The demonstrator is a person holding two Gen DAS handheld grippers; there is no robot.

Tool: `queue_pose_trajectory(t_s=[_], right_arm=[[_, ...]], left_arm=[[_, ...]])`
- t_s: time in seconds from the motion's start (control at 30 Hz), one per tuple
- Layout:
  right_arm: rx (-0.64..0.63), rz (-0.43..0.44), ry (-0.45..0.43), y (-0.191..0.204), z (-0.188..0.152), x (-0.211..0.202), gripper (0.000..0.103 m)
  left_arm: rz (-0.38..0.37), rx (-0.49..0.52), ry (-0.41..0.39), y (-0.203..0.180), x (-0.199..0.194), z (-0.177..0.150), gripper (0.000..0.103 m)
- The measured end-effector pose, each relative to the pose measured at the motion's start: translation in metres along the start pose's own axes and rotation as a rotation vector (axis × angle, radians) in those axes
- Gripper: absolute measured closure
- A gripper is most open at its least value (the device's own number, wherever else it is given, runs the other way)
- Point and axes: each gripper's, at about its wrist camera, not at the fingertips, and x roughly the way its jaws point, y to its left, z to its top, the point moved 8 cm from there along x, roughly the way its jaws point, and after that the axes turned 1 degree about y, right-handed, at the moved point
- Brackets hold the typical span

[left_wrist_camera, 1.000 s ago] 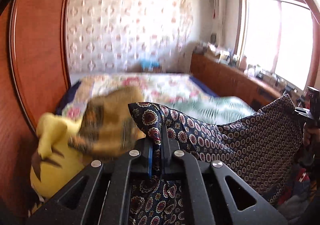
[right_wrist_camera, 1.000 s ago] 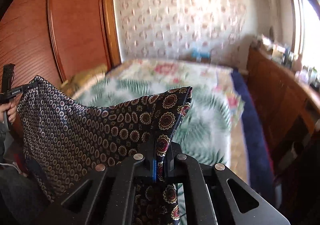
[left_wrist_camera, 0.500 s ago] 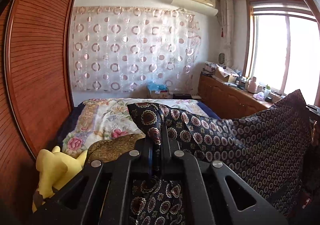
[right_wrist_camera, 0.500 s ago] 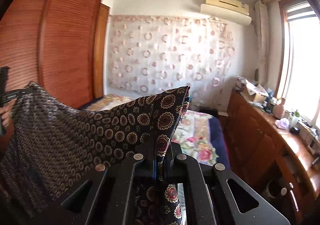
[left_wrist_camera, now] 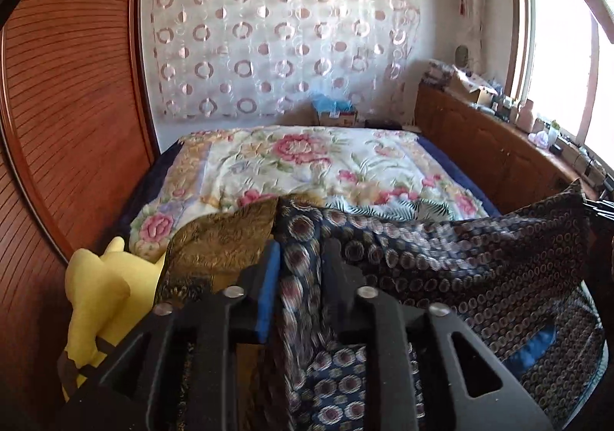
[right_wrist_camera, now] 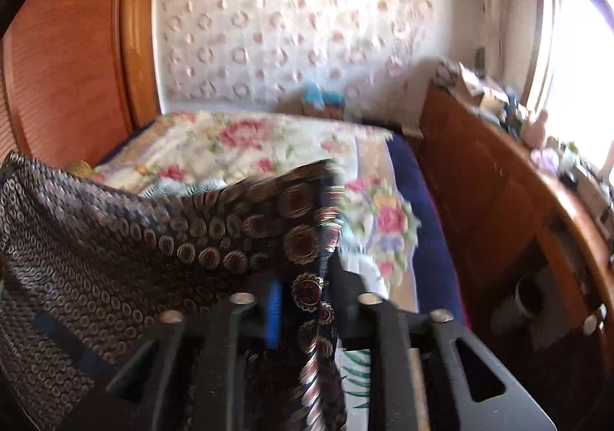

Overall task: Fold small clothes
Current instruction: 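Lower the held robe edges onto the bed and open both grippers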

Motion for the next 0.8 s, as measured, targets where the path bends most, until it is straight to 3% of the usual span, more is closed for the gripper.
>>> queue_pose_trajectory(t_s=[0.13,0.2,0.27,0.57,0.8], right_arm=[[0.007,-0.018,0.012,0.002,-0.008,-0.002,0.051],[0.019,-0.013,0.014,0.001,-0.002,-0.005,0.049],[0.025,0.003,0.016,-0.002,-0.012,-0.01,0.049],[0.121,0.101,0.083,-0.009,-0.067,-0.024,0.049],[0.143,0.11,0.129,-0.019,-0.08,-0.01,0.049]], left_arm=[[-0.021,0.003,0.007,0.001,-0.006,-0.013,0.047],[-0.023,0.015,0.002,0.0,-0.013,-0.02,0.031],[-0.032,0.027,0.002,-0.004,-0.02,-0.028,0.026],[-0.078,0.046,0.042,-0.016,-0.042,-0.076,0.026],[-0.078,0.066,0.082,-0.017,-0.044,-0.103,0.026]])
